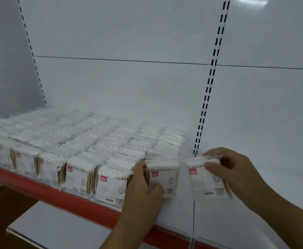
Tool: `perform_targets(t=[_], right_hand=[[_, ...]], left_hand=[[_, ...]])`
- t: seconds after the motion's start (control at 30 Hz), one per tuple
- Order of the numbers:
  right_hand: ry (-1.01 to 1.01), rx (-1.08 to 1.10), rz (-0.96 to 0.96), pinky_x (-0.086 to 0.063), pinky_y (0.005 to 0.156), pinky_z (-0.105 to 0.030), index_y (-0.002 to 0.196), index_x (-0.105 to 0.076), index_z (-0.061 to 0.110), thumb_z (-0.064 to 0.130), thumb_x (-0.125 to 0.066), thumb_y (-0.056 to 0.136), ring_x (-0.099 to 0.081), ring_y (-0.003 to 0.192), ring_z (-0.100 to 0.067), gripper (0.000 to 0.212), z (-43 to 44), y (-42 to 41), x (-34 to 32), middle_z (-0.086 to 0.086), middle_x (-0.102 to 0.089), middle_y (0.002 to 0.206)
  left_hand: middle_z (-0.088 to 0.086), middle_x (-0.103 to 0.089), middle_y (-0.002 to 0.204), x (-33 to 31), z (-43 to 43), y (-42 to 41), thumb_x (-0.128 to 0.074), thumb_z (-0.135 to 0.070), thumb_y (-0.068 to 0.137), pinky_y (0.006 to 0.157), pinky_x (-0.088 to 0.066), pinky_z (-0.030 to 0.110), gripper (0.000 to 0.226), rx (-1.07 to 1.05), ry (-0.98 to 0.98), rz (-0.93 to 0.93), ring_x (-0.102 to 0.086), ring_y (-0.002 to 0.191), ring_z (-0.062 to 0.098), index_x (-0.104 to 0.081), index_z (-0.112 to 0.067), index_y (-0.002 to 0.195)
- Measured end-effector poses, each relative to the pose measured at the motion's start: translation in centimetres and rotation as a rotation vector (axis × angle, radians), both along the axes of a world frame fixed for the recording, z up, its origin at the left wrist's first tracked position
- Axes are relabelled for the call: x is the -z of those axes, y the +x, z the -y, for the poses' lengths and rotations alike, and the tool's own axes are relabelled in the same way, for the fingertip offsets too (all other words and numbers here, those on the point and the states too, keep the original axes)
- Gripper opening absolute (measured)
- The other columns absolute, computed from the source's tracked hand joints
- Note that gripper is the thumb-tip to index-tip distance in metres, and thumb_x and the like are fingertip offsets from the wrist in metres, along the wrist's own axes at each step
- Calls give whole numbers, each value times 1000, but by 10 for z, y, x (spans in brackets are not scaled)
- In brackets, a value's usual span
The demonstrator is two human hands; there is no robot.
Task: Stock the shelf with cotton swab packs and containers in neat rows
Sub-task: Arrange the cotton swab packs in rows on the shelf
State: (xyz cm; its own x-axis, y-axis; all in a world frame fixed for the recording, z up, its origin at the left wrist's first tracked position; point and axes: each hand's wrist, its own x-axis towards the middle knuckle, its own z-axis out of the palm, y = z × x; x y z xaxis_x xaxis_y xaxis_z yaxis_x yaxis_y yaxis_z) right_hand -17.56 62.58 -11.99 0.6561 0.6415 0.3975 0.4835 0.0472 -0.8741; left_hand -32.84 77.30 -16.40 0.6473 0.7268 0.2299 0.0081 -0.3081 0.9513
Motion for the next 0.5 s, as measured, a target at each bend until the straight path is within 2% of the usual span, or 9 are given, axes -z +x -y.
perform_targets(t=[0.07, 0.13, 0.17, 0.2, 0.23, 0.3, 0.37, 0.43, 0.5], right_hand=[[159, -31, -107, -55, 55, -22, 76, -70, 26, 10, -69, 71, -70, 72, -16, 16, 7, 0, -6, -1, -72, 79], [231, -109, -145, -55, 57, -21, 74, -67, 22, 16, -68, 68, -71, 73, -18, 9, 4, -6, -5, -3, -72, 78], [231, -151, -143, -56, 59, -23, 75, -64, 19, 18, -69, 67, -72, 77, -21, 10, 0, -11, -3, -4, -72, 80], [200, -179, -114, -57, 60, -26, 77, -61, 19, 20, -71, 67, -72, 80, -23, 14, -6, -17, 0, -3, -72, 83], [151, -187, -68, -58, 61, -28, 78, -59, 21, 23, -72, 67, -72, 82, -23, 17, -13, -23, 3, 0, -72, 87], [44, -126, 89, -57, 63, -26, 78, -57, 29, 30, -74, 72, -71, 84, -18, 18, -23, -31, 10, 7, -68, 92], [-51, 1, 374, -52, 66, -22, 81, -55, 30, 34, -75, 79, -64, 87, -10, 20, -28, -30, 18, 13, -61, 90], [-118, 65, 655, -48, 70, -24, 84, -56, 23, 38, -70, 78, -55, 87, -8, 21, -36, -32, 23, 13, -56, 93], [-169, 73, 806, -47, 75, -23, 87, -61, 18, 45, -63, 79, -51, 93, -9, 29, -47, -38, 25, 5, -56, 100]], left_hand=[[-24, -55, 104, 4, 2, 3, -57, -8, 88, 61, -38, -5, 53, -61, 98, -41, -52, 82, -22, -40, -41, 126], [-20, -42, 133, 9, 4, 3, -60, -14, 90, 83, -32, -7, 75, -92, 208, -82, -44, 105, -15, -20, -37, 149], [-22, -27, 144, 11, 7, 2, -59, -16, 91, 95, -25, -1, 84, -92, 280, -103, -32, 121, -11, -5, -39, 150], [-26, -13, 145, 10, 11, -1, -58, -15, 92, 101, -16, 2, 89, -92, 358, -112, -19, 128, -10, 7, -42, 145], [-25, -6, 146, 10, 15, -4, -56, -11, 92, 103, -10, 2, 89, -103, 435, -78, -13, 132, -8, 10, -42, 142], [-10, -16, 154, 13, 20, -10, -52, 7, 86, 109, -15, 4, 83, -160, 584, 117, -18, 140, 1, -12, -30, 148], [6, -41, 146, 16, 22, -19, -50, 14, 75, 109, -35, 22, 74, -204, 697, 334, -36, 138, 18, -43, -16, 142], [1, -51, 130, 15, 22, -26, -50, 12, 73, 101, -45, 27, 61, -173, 773, 419, -49, 126, 18, -59, -17, 125], [-7, -54, 111, 10, 17, -27, -56, 4, 71, 86, -46, 17, 45, -122, 808, 338, -54, 106, 8, -64, -23, 107]])
